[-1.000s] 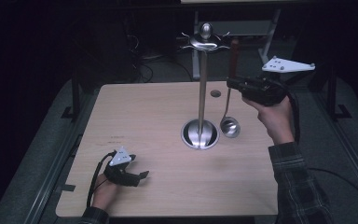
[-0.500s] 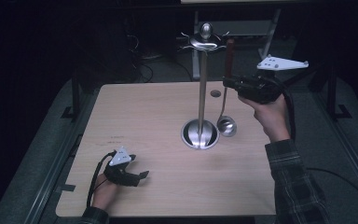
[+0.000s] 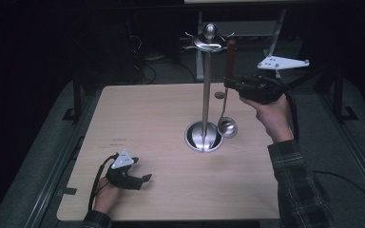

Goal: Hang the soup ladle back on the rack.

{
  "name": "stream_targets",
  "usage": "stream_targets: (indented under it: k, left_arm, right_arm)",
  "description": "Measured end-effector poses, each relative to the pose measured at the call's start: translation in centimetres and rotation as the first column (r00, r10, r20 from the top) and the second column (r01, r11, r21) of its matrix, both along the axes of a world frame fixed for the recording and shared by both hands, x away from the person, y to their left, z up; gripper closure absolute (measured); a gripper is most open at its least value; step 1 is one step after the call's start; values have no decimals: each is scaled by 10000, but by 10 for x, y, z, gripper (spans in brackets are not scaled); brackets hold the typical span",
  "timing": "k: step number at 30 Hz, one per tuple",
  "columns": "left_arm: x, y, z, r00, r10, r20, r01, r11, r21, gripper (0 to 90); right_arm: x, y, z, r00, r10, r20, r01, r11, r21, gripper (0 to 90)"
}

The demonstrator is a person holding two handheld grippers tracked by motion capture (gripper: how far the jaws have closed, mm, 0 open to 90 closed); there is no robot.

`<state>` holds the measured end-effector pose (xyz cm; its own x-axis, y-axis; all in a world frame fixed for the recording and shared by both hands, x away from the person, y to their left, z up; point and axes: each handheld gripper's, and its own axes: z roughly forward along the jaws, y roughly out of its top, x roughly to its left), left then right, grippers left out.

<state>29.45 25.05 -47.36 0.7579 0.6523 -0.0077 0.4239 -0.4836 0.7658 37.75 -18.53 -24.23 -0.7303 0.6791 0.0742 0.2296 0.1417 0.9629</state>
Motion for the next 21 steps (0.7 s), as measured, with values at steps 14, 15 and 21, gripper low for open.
stream_targets:
  k: [14, 15, 21]
  left_arm:
    - [0, 0, 0, 10000, 5, 11, -5, 10000, 24, 140]
    - [0, 0, 0, 10000, 8, 6, -8, 10000, 31, 140]
    - [0, -1, 0, 10000, -10, 36, 10, 10000, 78, 140]
  right_arm:
    - [-4, -8, -2, 10000, 12, 4, -12, 10000, 46, 651]
    - [-5, -8, -3, 10000, 2, -5, -2, 10000, 65, 649]
    - [-8, -14, -10, 9998, -86, -197, 83, 9999, -119, 621]
